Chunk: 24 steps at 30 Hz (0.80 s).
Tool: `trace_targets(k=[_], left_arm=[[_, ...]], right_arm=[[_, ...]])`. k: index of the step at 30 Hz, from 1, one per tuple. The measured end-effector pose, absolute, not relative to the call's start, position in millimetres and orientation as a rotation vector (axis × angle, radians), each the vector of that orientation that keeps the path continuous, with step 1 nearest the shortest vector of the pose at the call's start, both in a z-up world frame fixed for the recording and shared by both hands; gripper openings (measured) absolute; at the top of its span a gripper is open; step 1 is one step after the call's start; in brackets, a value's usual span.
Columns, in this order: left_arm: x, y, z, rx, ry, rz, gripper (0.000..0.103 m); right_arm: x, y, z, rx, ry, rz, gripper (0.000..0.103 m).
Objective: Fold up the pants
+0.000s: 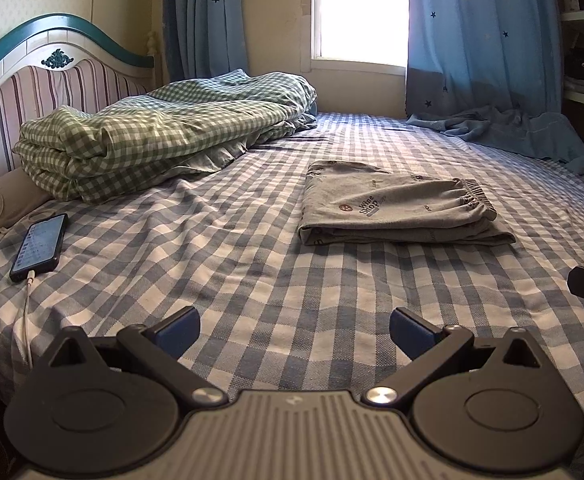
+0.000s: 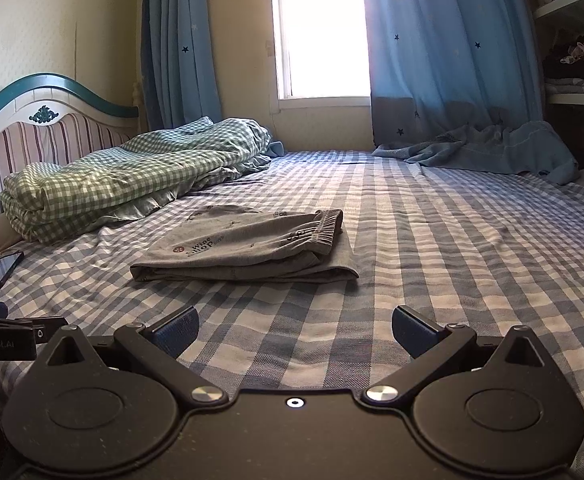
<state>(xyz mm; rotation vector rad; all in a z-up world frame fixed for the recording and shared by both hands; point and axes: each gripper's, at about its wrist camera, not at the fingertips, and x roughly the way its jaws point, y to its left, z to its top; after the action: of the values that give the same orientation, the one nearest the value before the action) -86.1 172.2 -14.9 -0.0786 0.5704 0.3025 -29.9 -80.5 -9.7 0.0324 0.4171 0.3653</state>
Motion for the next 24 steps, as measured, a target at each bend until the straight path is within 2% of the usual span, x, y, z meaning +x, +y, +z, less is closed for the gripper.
trace_targets(k=[24], left_arm=[[-79.8,170.1,-15.3,-0.059,0.582,0.306,0.103]], right_arm=[[-25.1,-80.7,-14.0,0.036,0.426,0.364,0.102]])
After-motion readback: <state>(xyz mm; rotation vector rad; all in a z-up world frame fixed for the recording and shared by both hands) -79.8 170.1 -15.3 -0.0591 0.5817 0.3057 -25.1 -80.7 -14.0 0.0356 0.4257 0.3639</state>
